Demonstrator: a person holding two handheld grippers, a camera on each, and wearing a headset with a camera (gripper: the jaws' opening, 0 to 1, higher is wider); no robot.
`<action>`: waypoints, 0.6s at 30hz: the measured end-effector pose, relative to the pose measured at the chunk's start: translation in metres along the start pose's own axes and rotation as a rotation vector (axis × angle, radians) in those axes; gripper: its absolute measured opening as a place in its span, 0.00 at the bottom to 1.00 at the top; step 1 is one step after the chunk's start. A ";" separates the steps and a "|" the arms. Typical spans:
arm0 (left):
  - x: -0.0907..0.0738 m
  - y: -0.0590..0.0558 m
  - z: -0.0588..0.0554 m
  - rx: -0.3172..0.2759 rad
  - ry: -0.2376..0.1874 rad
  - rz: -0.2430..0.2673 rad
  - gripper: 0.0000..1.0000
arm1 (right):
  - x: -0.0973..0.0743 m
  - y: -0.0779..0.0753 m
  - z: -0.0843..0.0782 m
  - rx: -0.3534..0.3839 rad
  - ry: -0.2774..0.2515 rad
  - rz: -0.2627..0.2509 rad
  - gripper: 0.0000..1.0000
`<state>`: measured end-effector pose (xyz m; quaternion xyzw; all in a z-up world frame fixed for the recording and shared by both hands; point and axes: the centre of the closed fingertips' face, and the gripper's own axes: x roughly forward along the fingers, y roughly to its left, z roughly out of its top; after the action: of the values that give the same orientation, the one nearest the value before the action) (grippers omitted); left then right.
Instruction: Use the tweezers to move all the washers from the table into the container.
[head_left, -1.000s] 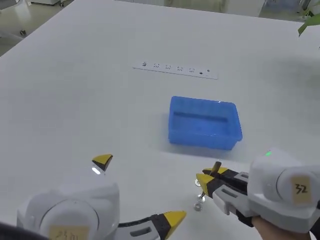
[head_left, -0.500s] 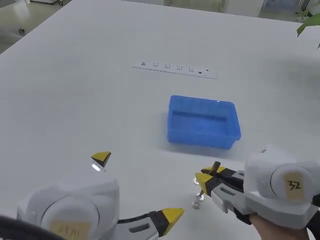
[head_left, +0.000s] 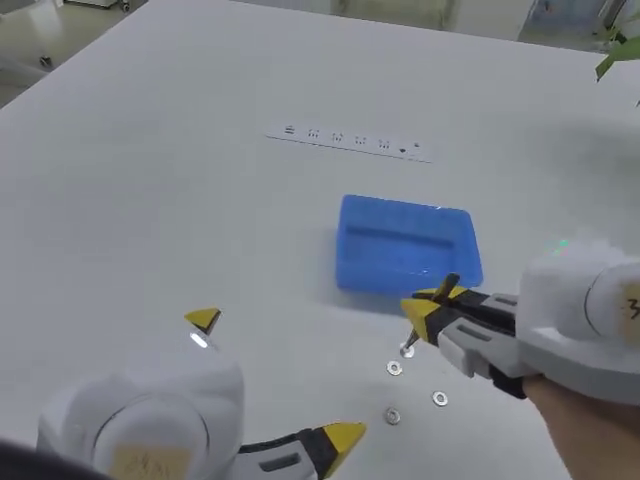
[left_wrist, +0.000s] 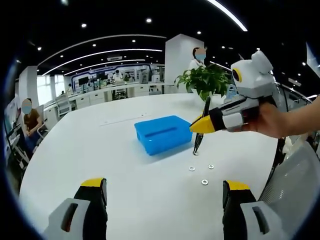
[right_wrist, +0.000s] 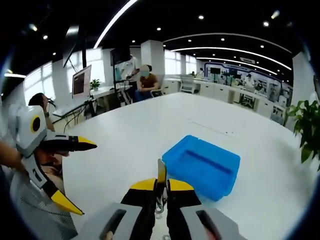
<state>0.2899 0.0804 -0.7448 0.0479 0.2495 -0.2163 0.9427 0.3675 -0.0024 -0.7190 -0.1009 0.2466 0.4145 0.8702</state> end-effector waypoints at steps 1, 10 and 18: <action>0.000 0.000 -0.001 0.000 0.003 0.000 0.99 | 0.000 -0.004 0.005 0.000 -0.004 -0.008 0.03; 0.003 -0.007 -0.008 0.039 0.039 -0.013 0.99 | 0.014 -0.022 0.037 -0.050 -0.054 -0.034 0.03; 0.004 -0.014 -0.013 0.067 0.070 -0.037 0.99 | 0.041 -0.045 0.065 -0.071 -0.098 -0.053 0.03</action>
<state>0.2814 0.0691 -0.7582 0.0825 0.2759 -0.2401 0.9270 0.4461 0.0213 -0.6852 -0.1176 0.1859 0.4041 0.8879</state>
